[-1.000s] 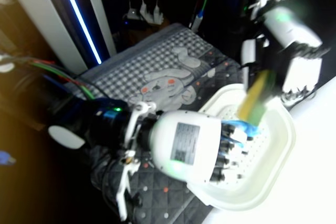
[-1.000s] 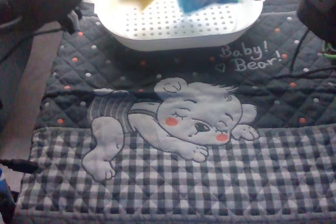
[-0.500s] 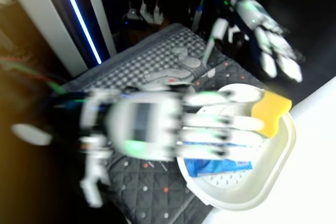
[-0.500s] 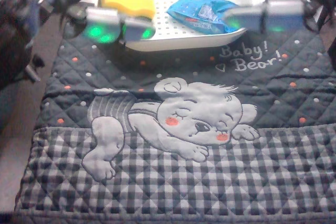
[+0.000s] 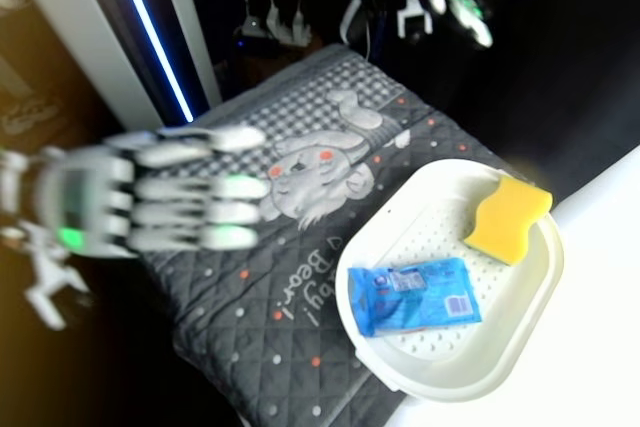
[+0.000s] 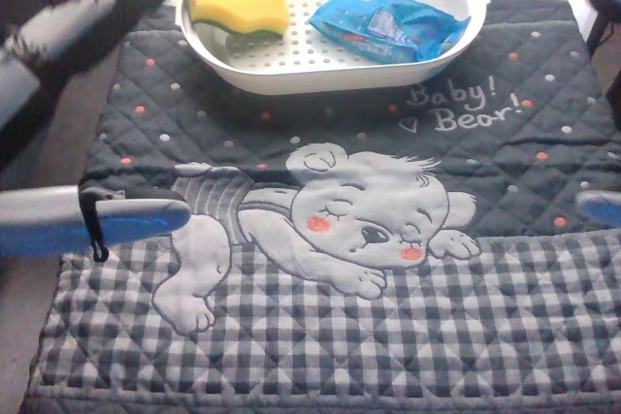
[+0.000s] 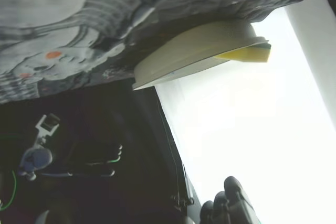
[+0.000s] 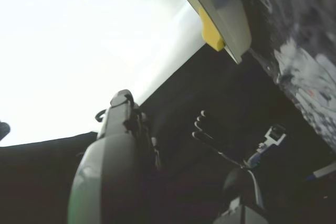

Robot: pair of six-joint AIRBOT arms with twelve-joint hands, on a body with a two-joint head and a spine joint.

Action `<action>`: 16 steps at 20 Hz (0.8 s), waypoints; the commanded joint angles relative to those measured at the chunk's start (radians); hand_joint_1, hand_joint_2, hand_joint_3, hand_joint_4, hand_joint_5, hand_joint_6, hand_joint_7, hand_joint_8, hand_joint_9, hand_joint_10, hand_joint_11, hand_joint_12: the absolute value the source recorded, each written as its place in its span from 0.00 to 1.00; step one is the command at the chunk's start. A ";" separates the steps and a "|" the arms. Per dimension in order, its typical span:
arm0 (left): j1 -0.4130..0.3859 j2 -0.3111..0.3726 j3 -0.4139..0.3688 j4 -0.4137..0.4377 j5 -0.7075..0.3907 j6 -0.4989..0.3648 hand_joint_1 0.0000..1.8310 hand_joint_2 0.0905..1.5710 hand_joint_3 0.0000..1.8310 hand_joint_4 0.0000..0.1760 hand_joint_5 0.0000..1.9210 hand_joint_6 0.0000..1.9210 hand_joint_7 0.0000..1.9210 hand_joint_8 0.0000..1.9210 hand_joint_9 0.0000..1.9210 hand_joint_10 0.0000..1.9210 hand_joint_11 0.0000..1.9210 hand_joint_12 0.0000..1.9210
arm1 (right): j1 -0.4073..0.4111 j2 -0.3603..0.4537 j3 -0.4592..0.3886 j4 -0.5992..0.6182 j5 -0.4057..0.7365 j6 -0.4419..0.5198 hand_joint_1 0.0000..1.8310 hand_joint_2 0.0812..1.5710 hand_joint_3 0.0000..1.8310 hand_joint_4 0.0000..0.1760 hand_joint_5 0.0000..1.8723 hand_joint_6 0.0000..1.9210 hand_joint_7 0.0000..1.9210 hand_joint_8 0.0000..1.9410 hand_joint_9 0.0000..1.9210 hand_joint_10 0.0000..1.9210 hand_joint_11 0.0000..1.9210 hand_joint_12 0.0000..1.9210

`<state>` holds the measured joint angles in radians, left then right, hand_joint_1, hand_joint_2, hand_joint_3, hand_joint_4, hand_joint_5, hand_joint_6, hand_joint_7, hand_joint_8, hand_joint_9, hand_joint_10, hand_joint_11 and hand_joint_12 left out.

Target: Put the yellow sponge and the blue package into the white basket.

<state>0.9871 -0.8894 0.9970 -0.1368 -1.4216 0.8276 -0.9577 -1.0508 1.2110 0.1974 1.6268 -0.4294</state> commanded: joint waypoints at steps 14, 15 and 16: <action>-0.085 0.033 -0.030 0.034 -0.312 0.058 0.15 0.73 0.00 0.99 0.13 0.00 0.18 0.01 0.15 0.00 0.06 0.19 | -0.034 0.133 -0.110 -0.167 0.137 -0.024 0.31 0.77 0.00 0.91 0.09 0.00 0.08 0.00 0.13 0.00 0.21 0.07; -0.093 0.044 -0.031 0.037 -0.312 0.063 0.16 0.77 0.00 0.50 0.17 0.00 0.19 0.00 0.16 0.00 0.01 0.27 | -0.025 0.151 -0.112 -0.173 0.137 -0.027 0.34 0.77 0.00 0.70 0.16 0.01 0.08 0.00 0.13 0.00 0.20 0.06; -0.093 0.048 -0.031 0.037 -0.312 0.063 0.15 0.79 0.00 0.26 0.14 0.00 0.13 0.00 0.13 0.00 0.00 0.25 | -0.021 0.161 -0.112 -0.179 0.138 -0.027 0.40 0.80 0.00 0.82 0.12 0.00 0.17 0.01 0.16 0.01 0.15 0.05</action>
<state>0.9009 -0.8482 0.9646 -0.0723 -1.6272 0.8906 -0.9806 -0.8845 1.0969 0.0040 1.6444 -0.4538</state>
